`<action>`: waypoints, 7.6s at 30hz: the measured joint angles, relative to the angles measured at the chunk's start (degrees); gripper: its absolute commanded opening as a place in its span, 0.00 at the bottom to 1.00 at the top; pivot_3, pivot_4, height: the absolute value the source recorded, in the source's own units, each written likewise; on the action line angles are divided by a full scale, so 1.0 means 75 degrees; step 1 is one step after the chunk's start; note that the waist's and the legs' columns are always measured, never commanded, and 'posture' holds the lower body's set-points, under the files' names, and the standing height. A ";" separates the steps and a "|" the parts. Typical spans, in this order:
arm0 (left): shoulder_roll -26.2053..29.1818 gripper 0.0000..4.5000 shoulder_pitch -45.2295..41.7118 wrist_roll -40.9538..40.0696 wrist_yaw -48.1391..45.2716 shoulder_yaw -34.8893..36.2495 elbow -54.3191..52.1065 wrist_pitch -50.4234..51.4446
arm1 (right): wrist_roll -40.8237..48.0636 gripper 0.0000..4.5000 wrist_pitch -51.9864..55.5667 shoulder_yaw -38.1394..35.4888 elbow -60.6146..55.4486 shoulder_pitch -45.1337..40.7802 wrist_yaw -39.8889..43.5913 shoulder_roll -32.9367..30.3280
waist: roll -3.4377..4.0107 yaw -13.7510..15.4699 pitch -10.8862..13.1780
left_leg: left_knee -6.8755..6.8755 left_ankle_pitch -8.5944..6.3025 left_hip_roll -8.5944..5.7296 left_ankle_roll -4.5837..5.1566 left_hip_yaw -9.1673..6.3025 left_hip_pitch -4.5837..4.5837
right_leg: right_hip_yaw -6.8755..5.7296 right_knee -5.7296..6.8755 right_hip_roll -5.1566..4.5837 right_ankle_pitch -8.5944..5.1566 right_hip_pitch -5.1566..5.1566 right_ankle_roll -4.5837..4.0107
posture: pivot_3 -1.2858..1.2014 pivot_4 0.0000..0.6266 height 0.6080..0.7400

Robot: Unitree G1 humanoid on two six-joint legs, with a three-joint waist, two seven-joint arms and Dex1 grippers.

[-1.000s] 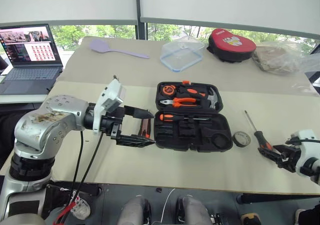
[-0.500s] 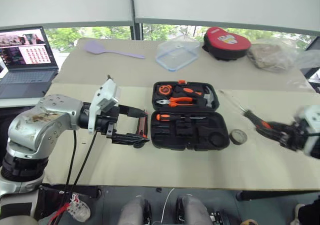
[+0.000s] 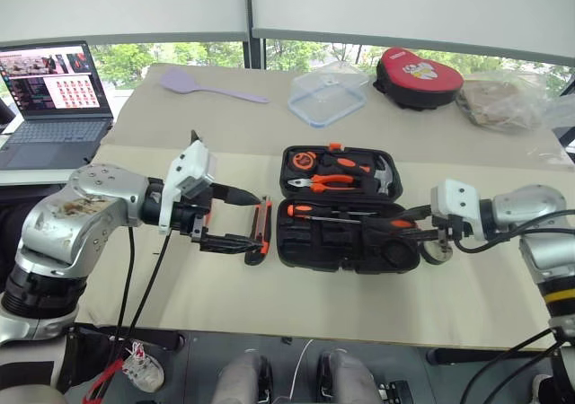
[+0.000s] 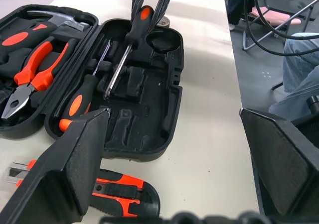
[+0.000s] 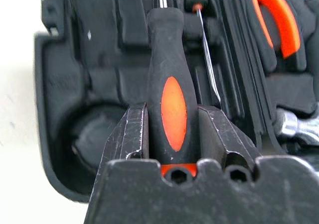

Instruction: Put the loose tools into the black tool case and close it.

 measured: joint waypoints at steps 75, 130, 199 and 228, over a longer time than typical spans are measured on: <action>-0.0148 1.00 0.6815 0.0900 0.3136 0.5216 -0.1919 0.1381 | 0.4199 0.99 0.7615 -0.1813 -0.4959 -0.0221 -0.0862 0.0556 | 0.0012 -0.0018 0.0023 | -0.0093 -0.0026 -0.0002 -0.0088 -0.0042 0.0019 | -0.0010 -0.0015 -0.0097 -0.0007 -0.0005 -0.0022 | 0.52 0.24 0.93; -0.0238 0.02 -0.3188 0.2589 0.1345 -0.2774 0.3752 0.1230 | 0.4971 1.00 0.7392 -0.2500 -0.6998 0.3152 -0.3595 0.0330 | -0.0057 0.0151 0.0024 | -0.0068 0.0046 -0.0015 -0.0044 -0.0040 -0.0036 | 0.0007 -0.0015 0.0027 0.0002 -0.0023 -0.0019 | 0.52 0.24 0.93; -0.6168 0.24 -0.5326 0.6085 -0.0269 -0.4451 0.8236 -0.1667 | 0.4955 1.00 0.7119 -0.3472 -0.7707 0.4408 -0.5105 0.0939 | -0.0062 0.0282 0.0023 | 0.0074 -0.0031 -0.0012 0.0095 -0.0070 -0.0083 | 0.0009 0.0002 -0.0014 0.0015 -0.0003 0.0024 | 0.52 0.24 0.93; -0.4830 0.01 -0.1922 0.4159 0.0557 -0.1929 0.5322 -0.3146 | 0.5117 1.00 0.7150 -0.3276 -0.7430 0.4209 -0.5063 0.0900 | -0.0055 0.0255 0.0020 | 0.0079 -0.0015 -0.0016 0.0067 -0.0062 -0.0102 | 0.0006 -0.0001 0.0004 0.0018 -0.0015 0.0029 | 0.52 0.24 0.93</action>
